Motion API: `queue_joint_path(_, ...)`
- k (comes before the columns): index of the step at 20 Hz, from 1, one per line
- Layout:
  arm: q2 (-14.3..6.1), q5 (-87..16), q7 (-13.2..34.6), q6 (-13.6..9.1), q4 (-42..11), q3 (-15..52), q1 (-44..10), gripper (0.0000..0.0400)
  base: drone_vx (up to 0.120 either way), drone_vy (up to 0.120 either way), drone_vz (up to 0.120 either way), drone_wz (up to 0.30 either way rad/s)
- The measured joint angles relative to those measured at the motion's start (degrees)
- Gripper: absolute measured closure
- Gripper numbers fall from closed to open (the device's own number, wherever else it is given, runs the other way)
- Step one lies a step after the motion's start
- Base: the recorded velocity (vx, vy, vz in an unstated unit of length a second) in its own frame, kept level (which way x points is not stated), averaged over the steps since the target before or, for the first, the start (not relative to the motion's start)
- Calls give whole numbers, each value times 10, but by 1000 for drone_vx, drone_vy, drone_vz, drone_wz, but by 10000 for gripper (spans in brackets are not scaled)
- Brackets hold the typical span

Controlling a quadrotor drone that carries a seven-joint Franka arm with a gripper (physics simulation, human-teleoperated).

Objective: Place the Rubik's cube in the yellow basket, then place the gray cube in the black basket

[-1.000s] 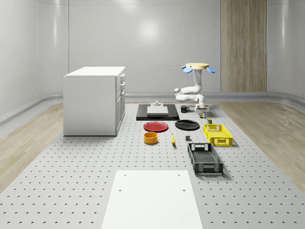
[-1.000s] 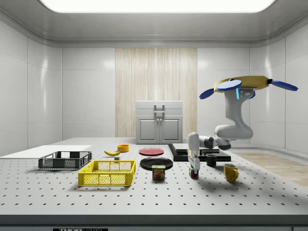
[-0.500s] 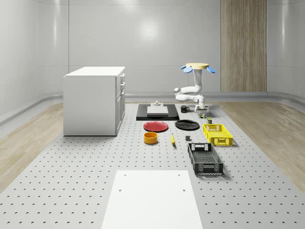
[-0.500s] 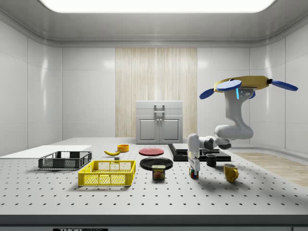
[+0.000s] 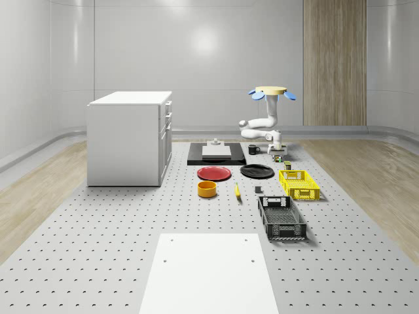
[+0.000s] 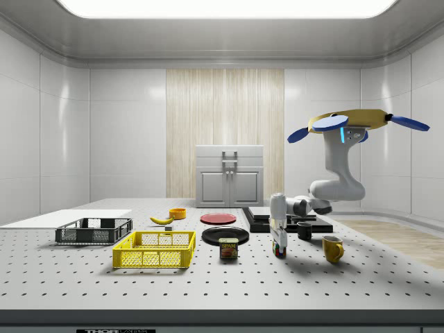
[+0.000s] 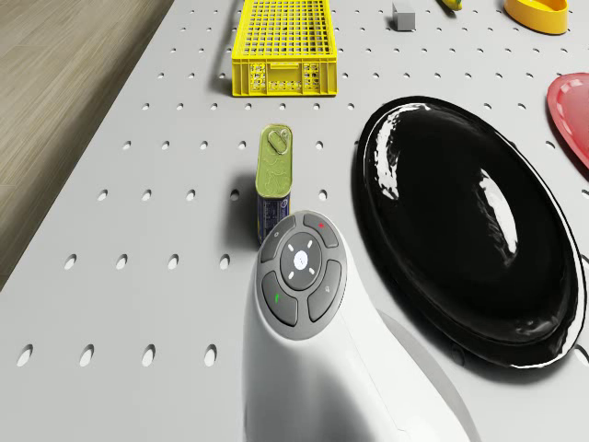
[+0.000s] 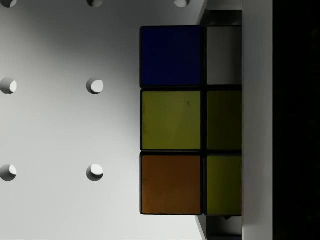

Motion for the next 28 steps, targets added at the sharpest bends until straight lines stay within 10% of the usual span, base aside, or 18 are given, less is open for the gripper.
queue_joint_path(18,-15,29,9,6,-2,26,-10,74,0,0,2,0)
queue_joint_path(28,-24,74,17,-1,-10,71,-15,75,0,0,120,0)
